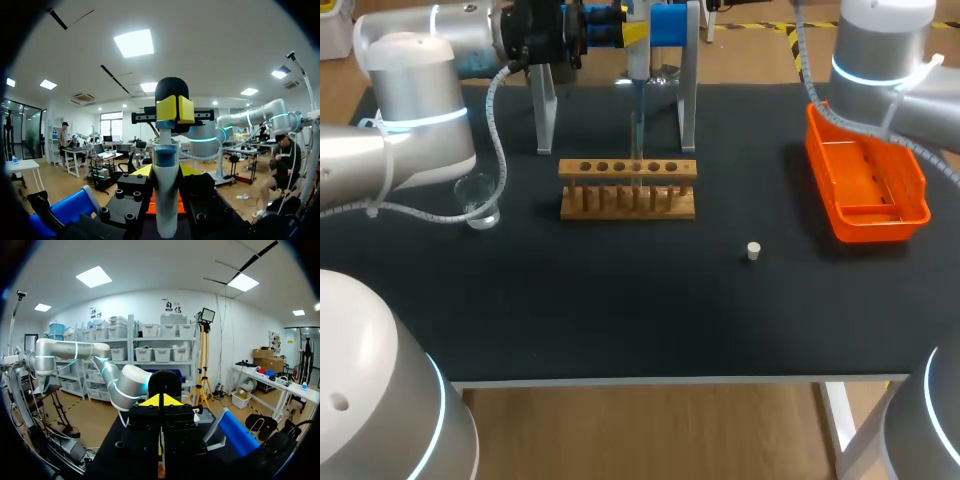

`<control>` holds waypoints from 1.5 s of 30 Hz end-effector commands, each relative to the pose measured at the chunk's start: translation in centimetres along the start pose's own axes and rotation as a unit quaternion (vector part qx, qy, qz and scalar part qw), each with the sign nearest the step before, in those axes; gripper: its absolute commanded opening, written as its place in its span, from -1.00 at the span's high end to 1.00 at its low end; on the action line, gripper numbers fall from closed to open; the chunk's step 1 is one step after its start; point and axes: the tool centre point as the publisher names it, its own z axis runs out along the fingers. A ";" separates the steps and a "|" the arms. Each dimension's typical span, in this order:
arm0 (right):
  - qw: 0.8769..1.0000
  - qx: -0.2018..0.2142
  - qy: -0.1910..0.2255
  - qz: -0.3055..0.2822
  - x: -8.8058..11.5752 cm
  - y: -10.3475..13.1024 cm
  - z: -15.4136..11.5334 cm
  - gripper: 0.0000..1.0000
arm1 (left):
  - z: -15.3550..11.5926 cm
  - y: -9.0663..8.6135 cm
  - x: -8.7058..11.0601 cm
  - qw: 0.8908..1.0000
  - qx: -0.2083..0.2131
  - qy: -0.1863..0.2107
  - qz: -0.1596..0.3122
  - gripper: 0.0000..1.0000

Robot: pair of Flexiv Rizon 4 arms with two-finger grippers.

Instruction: Invert the test tube, pick up the pipette, mount the tip to pipette, aspirate from beaker and dispense into the tube, eject the tip, return the pipette, and cap with the stopper.

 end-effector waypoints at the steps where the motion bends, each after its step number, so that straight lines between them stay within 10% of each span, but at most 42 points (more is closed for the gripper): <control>1: 1.000 0.001 0.001 0.002 -0.1 -0.7 0.0 1.00 | 0.0 -0.3 -0.1 1.000 0.001 0.002 0.001 1.00; 19: 1.000 0.012 0.005 0.010 0.1 -1.7 0.2 1.00 | 0.0 -0.3 -0.1 1.000 0.001 0.002 0.001 1.00; 32: 0.998 -0.031 -0.008 -0.052 0.8 3.1 -2.2 1.00 | 0.0 -0.3 -0.1 1.000 0.001 0.002 0.001 1.00; 34: 0.997 -0.043 -0.012 -0.062 1.2 3.7 -3.2 0.28 | 0.0 -0.3 -0.1 1.000 0.001 0.002 0.001 1.00; 35: 0.997 -0.045 -0.015 -0.067 1.4 3.9 -3.7 -1.00 | 0.0 -0.3 -0.1 1.000 0.001 0.002 0.001 1.00; 45: 0.990 -0.077 -0.027 -0.118 2.9 1.6 -9.6 -1.00 | 0.0 -0.3 -0.1 1.000 0.001 0.002 0.001 1.00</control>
